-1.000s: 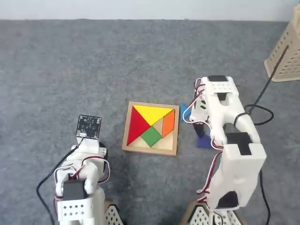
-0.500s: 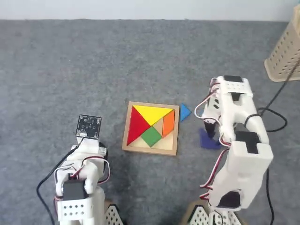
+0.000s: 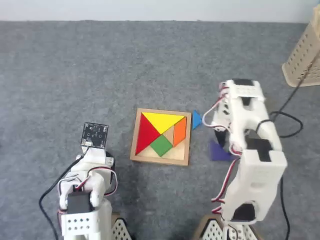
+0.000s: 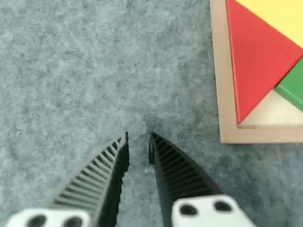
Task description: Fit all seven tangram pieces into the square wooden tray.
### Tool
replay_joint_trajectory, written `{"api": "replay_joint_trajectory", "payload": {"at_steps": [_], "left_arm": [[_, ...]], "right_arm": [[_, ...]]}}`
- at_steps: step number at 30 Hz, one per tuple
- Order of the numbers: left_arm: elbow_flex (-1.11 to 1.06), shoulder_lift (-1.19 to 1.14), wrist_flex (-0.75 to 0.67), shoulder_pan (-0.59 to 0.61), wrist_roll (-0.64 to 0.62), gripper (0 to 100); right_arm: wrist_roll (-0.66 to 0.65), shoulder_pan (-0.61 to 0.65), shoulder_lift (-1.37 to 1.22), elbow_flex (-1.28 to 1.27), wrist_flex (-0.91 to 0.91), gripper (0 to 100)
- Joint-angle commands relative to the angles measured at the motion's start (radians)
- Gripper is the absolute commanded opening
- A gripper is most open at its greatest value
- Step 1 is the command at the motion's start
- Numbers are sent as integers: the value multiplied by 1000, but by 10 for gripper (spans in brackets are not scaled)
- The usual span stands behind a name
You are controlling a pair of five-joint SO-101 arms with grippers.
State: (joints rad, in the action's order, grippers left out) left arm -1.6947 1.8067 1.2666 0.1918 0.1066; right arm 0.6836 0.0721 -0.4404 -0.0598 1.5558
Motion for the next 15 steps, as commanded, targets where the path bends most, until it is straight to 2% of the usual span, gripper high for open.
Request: {"api": "replay_joint_trajectory", "payload": {"at_steps": [1, 3, 6, 9, 12, 15], "left_arm": [[10, 21, 0, -3, -8, 71], [10, 21, 0, -3, -8, 71], [10, 21, 0, -2, -8, 71], [10, 21, 0, -2, -8, 71], [10, 21, 0, -2, -8, 71], [10, 21, 0, -2, -8, 71]], "right_arm": [[-123, 38, 59, 61, 42, 78], [-143, 24, 119, 57, 33, 1], [-186, 8, 257, -11, -1, 5], [-189, 18, 427, -186, -93, 12], [-269, 81, 547, -411, -223, 13], [-318, 117, 576, -545, -275, 13]]}}
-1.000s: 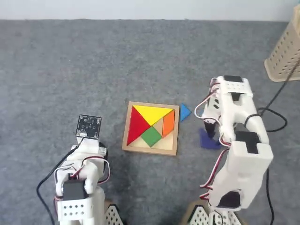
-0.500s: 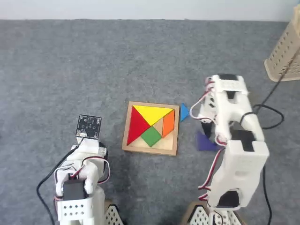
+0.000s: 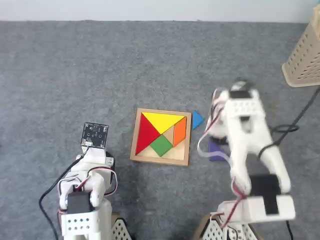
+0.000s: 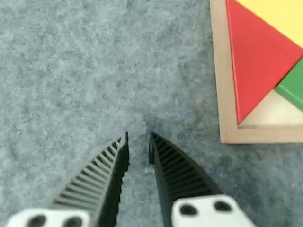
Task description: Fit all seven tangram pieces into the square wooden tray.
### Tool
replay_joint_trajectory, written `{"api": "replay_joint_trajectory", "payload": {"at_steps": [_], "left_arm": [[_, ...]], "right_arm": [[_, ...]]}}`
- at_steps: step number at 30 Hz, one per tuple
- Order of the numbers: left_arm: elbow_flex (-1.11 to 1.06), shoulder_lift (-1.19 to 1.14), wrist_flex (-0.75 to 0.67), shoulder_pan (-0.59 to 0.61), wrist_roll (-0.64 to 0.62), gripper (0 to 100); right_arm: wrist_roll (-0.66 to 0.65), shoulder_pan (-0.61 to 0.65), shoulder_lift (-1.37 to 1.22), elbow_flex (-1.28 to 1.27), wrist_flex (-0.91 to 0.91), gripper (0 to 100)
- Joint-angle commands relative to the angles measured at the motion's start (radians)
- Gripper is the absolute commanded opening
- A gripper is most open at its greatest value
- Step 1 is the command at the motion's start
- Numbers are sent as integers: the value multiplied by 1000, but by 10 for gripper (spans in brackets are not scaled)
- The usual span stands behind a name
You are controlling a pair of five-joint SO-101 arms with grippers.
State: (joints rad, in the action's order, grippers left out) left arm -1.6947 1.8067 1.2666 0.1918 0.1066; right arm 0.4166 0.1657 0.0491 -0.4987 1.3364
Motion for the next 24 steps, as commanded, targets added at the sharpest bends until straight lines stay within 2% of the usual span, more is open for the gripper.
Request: {"api": "replay_joint_trajectory", "payload": {"at_steps": [1, 4, 8, 17, 21, 24], "left_arm": [[10, 21, 0, -2, -8, 71], [10, 21, 0, -2, -8, 71], [10, 21, 0, -2, -8, 71], [10, 21, 0, -2, -8, 71], [10, 21, 0, -2, -8, 71], [10, 21, 0, -2, -8, 71]], "right_arm": [[-52, 15, 84, -114, -56, 13], [-54, -51, 54, -94, -65, 13], [-129, -113, -56, -43, -73, 13], [-193, -223, -334, 226, -61, 9], [-212, -236, -354, 339, -61, 9], [-239, -199, -344, 405, -19, 9]]}}
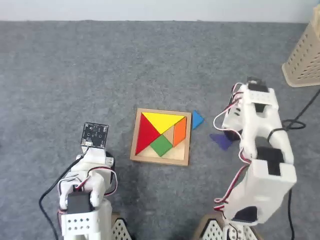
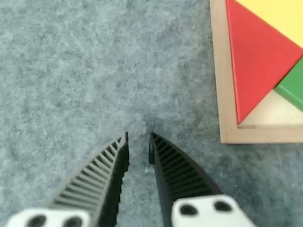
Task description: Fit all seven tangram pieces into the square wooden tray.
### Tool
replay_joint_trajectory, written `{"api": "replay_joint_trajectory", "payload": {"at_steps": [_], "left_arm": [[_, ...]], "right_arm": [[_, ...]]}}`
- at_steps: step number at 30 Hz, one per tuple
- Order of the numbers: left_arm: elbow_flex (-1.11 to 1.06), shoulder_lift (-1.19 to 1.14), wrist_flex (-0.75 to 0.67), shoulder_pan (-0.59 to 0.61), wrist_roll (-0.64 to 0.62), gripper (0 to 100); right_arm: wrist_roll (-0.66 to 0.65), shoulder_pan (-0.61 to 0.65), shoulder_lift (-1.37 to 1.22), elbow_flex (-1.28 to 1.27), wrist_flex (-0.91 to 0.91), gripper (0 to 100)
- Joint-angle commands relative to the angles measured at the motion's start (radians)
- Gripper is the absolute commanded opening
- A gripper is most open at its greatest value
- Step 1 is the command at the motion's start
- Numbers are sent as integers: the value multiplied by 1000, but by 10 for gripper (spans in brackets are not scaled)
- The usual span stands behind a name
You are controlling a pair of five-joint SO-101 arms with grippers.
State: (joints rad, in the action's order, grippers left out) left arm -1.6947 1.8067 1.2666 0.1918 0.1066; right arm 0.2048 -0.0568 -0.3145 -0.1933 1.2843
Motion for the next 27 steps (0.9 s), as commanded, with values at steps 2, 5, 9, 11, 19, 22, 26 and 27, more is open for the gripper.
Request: {"api": "replay_joint_trajectory", "payload": {"at_steps": [2, 5, 9, 11, 19, 22, 26, 27], "left_arm": [[10, 21, 0, -2, -8, 71], [10, 21, 0, -2, -8, 71], [10, 21, 0, -2, -8, 71], [10, 21, 0, -2, -8, 71], [10, 21, 0, -2, -8, 71], [10, 21, 0, -2, -8, 71], [10, 21, 0, -2, -8, 71], [10, 21, 0, -2, -8, 71]], "right_arm": [[-14, 67, 19, 164, 125, 9], [11, 125, 19, 239, 242, 13], [144, 131, 10, 264, 274, 80], [175, 120, 2, 255, 260, 142], [259, 88, -104, 187, 145, 202], [261, 91, -166, 192, 137, 202], [261, 87, -231, 221, 150, 199], [256, 85, -234, 227, 150, 199]]}}
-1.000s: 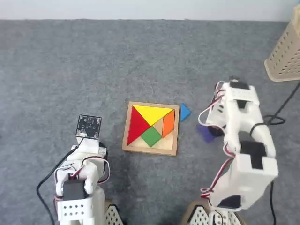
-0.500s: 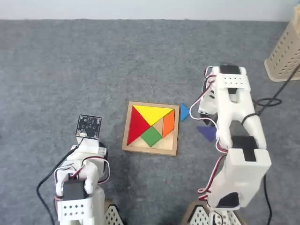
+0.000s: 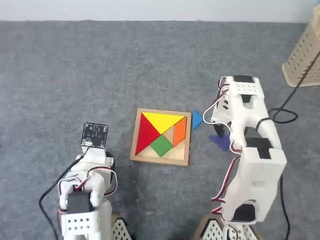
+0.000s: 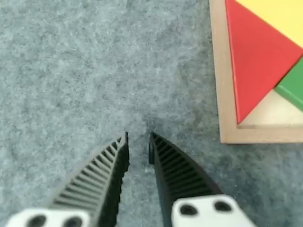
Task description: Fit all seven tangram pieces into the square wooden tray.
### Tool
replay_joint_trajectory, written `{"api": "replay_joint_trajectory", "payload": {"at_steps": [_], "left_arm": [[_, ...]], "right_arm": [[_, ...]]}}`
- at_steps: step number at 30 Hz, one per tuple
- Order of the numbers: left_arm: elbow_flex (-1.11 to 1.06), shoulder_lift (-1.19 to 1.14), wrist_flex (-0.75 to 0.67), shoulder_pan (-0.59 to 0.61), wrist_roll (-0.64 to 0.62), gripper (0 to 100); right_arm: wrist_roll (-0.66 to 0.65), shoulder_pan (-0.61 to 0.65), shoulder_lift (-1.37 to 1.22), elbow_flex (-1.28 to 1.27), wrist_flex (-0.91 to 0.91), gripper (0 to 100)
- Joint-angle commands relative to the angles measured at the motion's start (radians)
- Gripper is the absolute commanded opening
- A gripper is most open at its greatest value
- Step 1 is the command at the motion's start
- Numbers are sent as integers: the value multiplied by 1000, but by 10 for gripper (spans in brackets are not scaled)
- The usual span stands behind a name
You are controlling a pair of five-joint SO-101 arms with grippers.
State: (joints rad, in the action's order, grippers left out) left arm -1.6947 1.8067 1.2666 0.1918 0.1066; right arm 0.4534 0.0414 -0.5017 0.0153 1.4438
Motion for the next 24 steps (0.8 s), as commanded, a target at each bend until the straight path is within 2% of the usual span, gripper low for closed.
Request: {"api": "replay_joint_trajectory", "payload": {"at_steps": [1, 7, 11, 16, 22, 24], "left_arm": [[10, 21, 0, -2, -8, 71], [10, 21, 0, -2, -8, 71], [10, 21, 0, -2, -8, 71], [10, 21, 0, -2, -8, 71], [10, 21, 0, -2, -8, 71], [10, 21, 0, -2, -8, 71]], "right_arm": [[6, -12, -47, 29, -1, 199], [12, -8, -54, 115, 77, 199], [69, 31, -61, 118, 71, 202], [71, 42, -122, 164, 76, 196], [52, 5, -199, 270, 119, 39], [-51, -8, -213, 302, 122, 2]]}}
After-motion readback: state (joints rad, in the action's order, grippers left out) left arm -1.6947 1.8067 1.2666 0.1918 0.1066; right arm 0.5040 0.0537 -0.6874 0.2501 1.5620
